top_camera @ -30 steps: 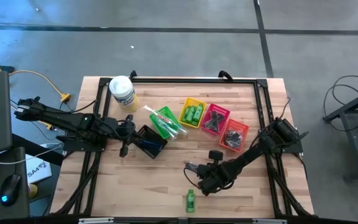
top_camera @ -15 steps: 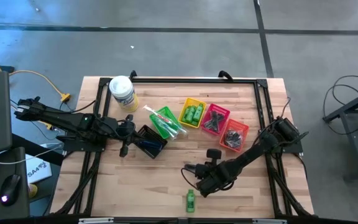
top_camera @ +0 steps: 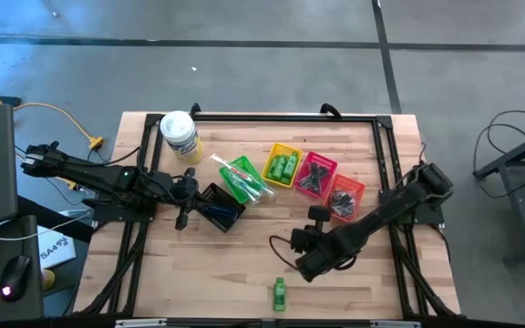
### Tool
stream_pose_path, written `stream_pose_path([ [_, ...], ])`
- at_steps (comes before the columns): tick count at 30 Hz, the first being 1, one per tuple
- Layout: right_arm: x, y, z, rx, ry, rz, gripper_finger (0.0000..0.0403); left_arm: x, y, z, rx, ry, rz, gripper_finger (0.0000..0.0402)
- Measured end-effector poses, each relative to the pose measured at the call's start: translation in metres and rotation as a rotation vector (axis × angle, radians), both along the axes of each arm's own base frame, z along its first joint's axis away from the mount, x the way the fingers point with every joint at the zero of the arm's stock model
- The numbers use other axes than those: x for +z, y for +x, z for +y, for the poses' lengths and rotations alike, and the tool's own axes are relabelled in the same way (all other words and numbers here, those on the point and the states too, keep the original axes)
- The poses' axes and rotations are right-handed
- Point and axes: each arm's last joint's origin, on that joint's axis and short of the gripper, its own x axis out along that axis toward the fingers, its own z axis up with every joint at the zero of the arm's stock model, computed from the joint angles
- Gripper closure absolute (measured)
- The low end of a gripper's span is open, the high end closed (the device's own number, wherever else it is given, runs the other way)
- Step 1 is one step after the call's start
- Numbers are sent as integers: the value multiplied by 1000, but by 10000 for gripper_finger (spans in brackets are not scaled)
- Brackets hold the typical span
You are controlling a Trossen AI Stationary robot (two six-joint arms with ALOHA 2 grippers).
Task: Pick & Place Travel size toiletries
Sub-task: Put the black comb into the red bin
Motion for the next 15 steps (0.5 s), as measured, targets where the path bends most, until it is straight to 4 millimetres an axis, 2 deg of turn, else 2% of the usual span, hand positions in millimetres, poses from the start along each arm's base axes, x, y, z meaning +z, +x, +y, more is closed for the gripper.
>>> stream_pose_path([
  [7,23,-5,-16,22,-9,-24,400,0,0,0,0,0,0,384],
  [15,43,-7,-55,-45,-107,-14,399,0,0,0,0,0,1,384],
])
